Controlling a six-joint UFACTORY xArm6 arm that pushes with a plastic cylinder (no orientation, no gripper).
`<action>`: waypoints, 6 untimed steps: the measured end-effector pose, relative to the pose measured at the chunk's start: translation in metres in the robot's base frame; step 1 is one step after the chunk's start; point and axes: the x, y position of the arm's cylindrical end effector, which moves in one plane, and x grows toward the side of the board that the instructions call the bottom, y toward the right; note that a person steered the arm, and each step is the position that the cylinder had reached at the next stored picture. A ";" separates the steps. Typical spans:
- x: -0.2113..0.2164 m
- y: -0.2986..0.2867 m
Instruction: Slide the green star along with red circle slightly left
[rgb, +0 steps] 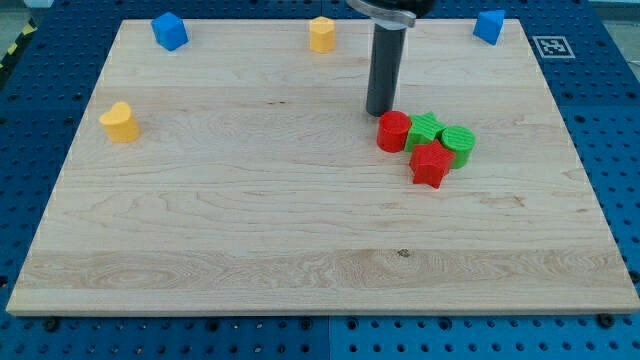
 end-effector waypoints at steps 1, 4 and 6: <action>0.000 0.000; 0.009 0.054; 0.026 0.078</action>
